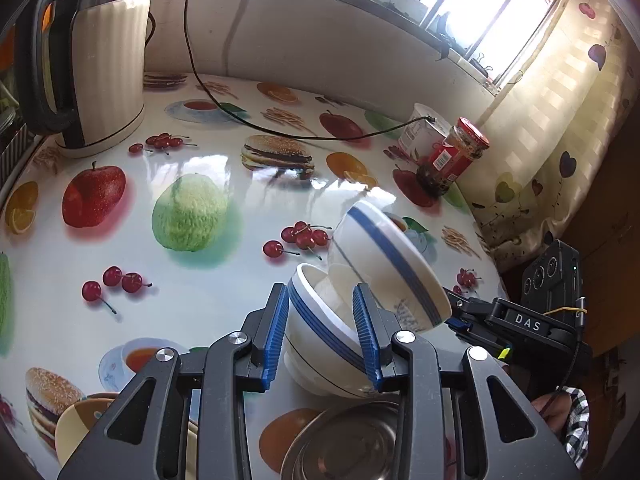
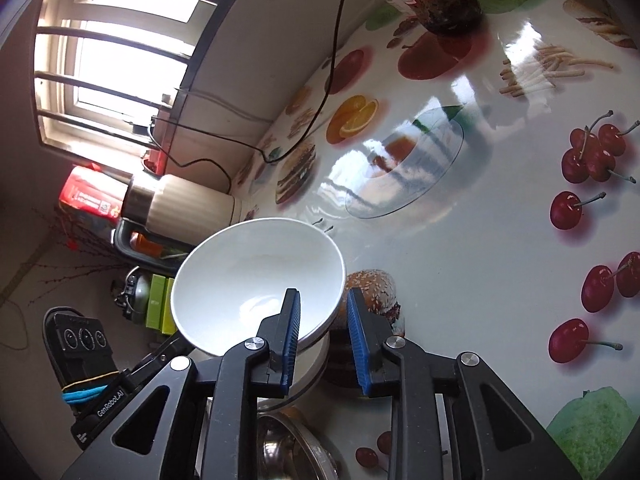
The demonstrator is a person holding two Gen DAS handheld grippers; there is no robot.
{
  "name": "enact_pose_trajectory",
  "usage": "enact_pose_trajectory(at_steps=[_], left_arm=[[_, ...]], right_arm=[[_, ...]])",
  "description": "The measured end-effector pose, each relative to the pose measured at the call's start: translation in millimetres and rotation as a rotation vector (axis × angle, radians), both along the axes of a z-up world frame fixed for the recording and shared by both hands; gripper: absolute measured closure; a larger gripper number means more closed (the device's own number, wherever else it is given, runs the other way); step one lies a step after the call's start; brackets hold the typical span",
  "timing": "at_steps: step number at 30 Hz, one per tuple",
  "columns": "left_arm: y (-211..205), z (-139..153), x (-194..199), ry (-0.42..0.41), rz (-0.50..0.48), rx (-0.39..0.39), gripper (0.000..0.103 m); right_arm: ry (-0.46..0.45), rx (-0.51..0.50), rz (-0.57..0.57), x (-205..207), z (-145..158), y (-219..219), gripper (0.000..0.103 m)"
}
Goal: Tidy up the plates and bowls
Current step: 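Close both tools on the rims of the white and blue-striped bowls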
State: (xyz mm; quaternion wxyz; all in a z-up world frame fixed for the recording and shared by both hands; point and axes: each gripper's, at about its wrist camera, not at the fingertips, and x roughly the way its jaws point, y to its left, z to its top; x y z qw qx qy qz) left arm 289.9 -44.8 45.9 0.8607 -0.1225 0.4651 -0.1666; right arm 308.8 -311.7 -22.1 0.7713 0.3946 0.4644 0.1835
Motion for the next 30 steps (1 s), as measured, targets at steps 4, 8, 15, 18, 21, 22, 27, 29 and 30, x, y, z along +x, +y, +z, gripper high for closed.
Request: enact_pose_trajectory(at_steps=[4, 8, 15, 18, 21, 22, 27, 29, 30], left_arm=[[2, 3, 3, -0.003, 0.003, -0.021, 0.068], [8, -6, 4, 0.011, 0.003, -0.045, 0.068], [25, -10, 0, 0.005, 0.048, -0.079, 0.068], [32, -12, -2, -0.003, 0.059, -0.083, 0.068], [39, -15, -5, -0.009, 0.072, -0.097, 0.068], [41, -15, -5, -0.007, 0.072, -0.101, 0.068], [38, -13, -10, -0.013, 0.033, -0.092, 0.068], [36, -12, -13, -0.007, 0.008, -0.093, 0.068], [36, -12, -15, -0.009, -0.002, -0.091, 0.068]], right_arm=[[0.004, 0.004, 0.02, 8, 0, 4, 0.079], [0.004, -0.021, 0.026, 9, 1, 10, 0.077], [-0.031, -0.064, 0.052, 2, 10, 23, 0.082], [-0.04, -0.078, 0.073, 1, 14, 28, 0.084], [-0.056, -0.086, 0.103, -2, 20, 31, 0.085], [-0.057, -0.083, 0.109, -3, 21, 32, 0.086], [-0.049, -0.113, 0.134, -8, 24, 35, 0.086], [-0.04, -0.119, 0.137, -12, 23, 35, 0.086], [-0.04, -0.122, 0.139, -14, 22, 35, 0.086]])
